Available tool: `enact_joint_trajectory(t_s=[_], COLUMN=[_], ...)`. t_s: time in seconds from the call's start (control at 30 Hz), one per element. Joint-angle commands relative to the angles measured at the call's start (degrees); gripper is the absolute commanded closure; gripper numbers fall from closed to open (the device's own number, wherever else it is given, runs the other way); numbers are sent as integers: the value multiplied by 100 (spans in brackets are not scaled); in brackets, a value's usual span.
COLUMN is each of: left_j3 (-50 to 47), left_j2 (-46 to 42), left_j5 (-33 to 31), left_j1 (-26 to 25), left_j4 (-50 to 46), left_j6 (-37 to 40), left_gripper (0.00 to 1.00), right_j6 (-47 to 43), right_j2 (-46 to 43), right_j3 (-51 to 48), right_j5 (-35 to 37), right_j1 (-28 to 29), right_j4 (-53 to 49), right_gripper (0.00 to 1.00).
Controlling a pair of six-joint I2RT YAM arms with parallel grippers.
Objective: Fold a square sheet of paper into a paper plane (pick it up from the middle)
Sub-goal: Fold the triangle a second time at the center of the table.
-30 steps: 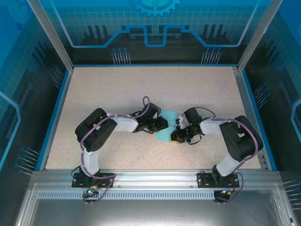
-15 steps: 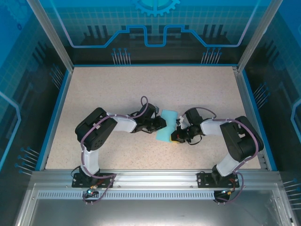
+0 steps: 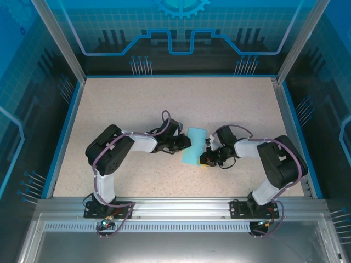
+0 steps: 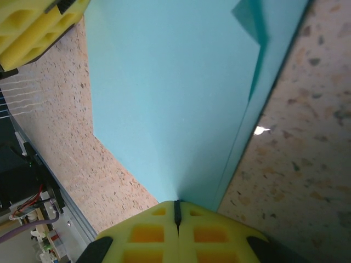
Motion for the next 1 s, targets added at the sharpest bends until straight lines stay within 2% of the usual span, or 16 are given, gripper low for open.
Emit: enact_joint_trajectory(t_s=[0.0, 0.3, 0.43, 0.63, 0.8, 0.97], left_j3=[3, 353, 438, 471, 411, 359], left_j2=[-33, -294, -446, -755, -648, -201], left_j5=[-435, -469, -263, -25, 38, 204], left_j1=[199, 273, 265, -16, -337, -376], left_j4=[-574, -1060, -1036, -1022, -814, -537], left_j6=[267, 544, 475, 473, 434, 258], left_gripper=[81, 80, 80, 79, 79, 81], right_j6=[-100, -108, -122, -144, -88, -75], right_j2=[88, 76, 72, 39, -2, -97], right_j3=[-196, -153, -123, -56, -44, -11], right_j5=[135, 50, 21, 27, 45, 29], right_j1=[-118, -113, -112, -111, -111, -113], right_j4=[-553, -559, -577, -638, -638, -676], right_gripper=[97, 96, 96, 96, 95, 95])
